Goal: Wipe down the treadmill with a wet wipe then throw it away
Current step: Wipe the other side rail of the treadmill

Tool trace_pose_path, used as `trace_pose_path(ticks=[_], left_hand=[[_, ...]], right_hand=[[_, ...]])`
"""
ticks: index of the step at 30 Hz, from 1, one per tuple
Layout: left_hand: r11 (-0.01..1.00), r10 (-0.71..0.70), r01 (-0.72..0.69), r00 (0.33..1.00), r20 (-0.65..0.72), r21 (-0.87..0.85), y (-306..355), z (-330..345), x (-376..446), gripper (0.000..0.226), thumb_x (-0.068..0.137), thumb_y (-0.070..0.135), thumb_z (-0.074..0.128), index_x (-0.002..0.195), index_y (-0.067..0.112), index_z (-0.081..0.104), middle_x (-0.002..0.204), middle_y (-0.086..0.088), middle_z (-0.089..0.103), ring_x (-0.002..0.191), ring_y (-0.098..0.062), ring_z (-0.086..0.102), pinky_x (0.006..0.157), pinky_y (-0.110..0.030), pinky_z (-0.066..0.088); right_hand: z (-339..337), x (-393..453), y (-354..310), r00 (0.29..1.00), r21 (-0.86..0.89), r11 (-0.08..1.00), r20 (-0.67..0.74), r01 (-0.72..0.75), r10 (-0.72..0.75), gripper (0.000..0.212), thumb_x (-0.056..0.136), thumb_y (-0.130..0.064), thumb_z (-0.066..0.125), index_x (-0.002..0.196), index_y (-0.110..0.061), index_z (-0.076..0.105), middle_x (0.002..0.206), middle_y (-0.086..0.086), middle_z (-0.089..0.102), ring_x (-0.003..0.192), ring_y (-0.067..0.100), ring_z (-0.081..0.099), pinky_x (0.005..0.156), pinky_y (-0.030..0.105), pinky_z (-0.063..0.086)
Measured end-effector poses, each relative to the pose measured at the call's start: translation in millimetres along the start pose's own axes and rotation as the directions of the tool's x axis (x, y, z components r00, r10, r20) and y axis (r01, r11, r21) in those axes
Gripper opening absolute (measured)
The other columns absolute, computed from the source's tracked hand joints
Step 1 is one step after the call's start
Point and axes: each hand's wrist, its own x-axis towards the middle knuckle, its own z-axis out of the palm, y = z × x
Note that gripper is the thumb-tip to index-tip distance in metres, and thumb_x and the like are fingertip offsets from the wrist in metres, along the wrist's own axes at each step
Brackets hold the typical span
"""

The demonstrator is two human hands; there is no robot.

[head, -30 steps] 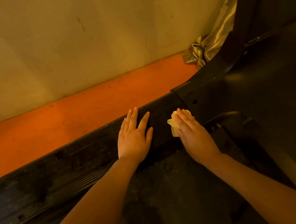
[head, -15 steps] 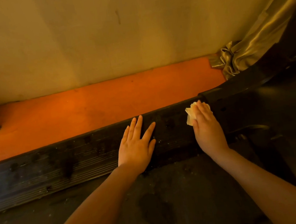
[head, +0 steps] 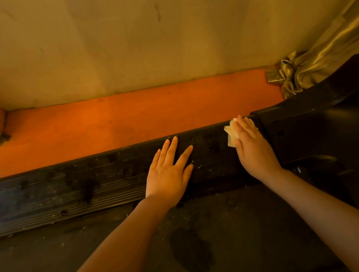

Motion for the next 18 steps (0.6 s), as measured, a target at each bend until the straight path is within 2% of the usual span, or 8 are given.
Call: trace_pose_path(ticks=[3, 7, 11, 15, 18], left_hand=[[1.0, 0.007, -0.008, 1.0, -0.008, -0.002, -1.3, 0.3, 0.3, 0.055, 0.102, 0.052, 0.012, 0.153, 0.04, -0.006, 0.161, -0.001, -0.021, 0.146, -0.019, -0.023, 0.121, -0.037, -0.009], [1.0, 0.008, -0.008, 1.0, -0.005, 0.014, -4.2, 1.0, -3.6, 0.055, 0.102, 0.052, 0.013, 0.152, 0.04, -0.007, 0.161, -0.001, -0.021, 0.146, -0.019, -0.023, 0.12, -0.037, -0.009], [1.0, -0.013, 0.013, 1.0, -0.008, 0.009, -1.4, 2.1, -5.3, 0.055, 0.102, 0.052, 0.014, 0.152, 0.04, -0.008, 0.161, -0.001, -0.021, 0.147, -0.02, -0.022, 0.12, -0.038, -0.009], [1.0, -0.022, 0.022, 1.0, -0.008, 0.007, 0.4, 1.6, -5.1, 0.055, 0.103, 0.052, 0.014, 0.152, 0.04, -0.006, 0.161, -0.001, -0.02, 0.147, -0.02, -0.022, 0.121, -0.038, -0.008], [1.0, -0.018, 0.018, 1.0, -0.01, 0.013, -0.7, 1.4, -5.7, 0.055, 0.103, 0.051, 0.015, 0.152, 0.04, -0.007, 0.161, -0.002, -0.02, 0.147, -0.02, -0.021, 0.12, -0.038, -0.008]], right_hand=[[2.6, 11.2, -7.0, 0.998, 0.016, 0.999, -0.036, -0.042, 0.043, 0.05, 0.105, -0.015, 0.036, 0.153, -0.013, 0.025, 0.163, 0.004, 0.015, 0.15, 0.019, 0.006, 0.12, 0.036, 0.012], [9.1, -12.1, -8.2, 0.998, -0.022, 1.0, -0.058, -0.019, 0.017, 0.051, 0.104, -0.015, 0.036, 0.154, -0.014, 0.024, 0.162, 0.005, 0.016, 0.15, 0.02, 0.006, 0.122, 0.042, 0.016], [16.8, -53.2, -5.2, 0.998, -0.066, 0.997, -0.059, -0.025, 0.021, 0.055, 0.103, -0.018, 0.039, 0.154, -0.014, 0.022, 0.161, 0.005, 0.018, 0.149, 0.019, 0.007, 0.119, 0.037, 0.012], [27.6, -76.4, -7.4, 0.997, -0.06, 0.998, -0.078, -0.032, 0.027, 0.056, 0.1, -0.015, 0.046, 0.152, -0.011, 0.027, 0.159, 0.008, 0.024, 0.148, 0.023, 0.014, 0.117, 0.041, 0.017], [25.8, -71.8, -9.1, 0.998, -0.046, 0.999, -0.051, -0.027, 0.025, 0.055, 0.101, -0.016, 0.044, 0.153, -0.014, 0.025, 0.161, 0.005, 0.021, 0.149, 0.021, 0.01, 0.118, 0.04, 0.014]])
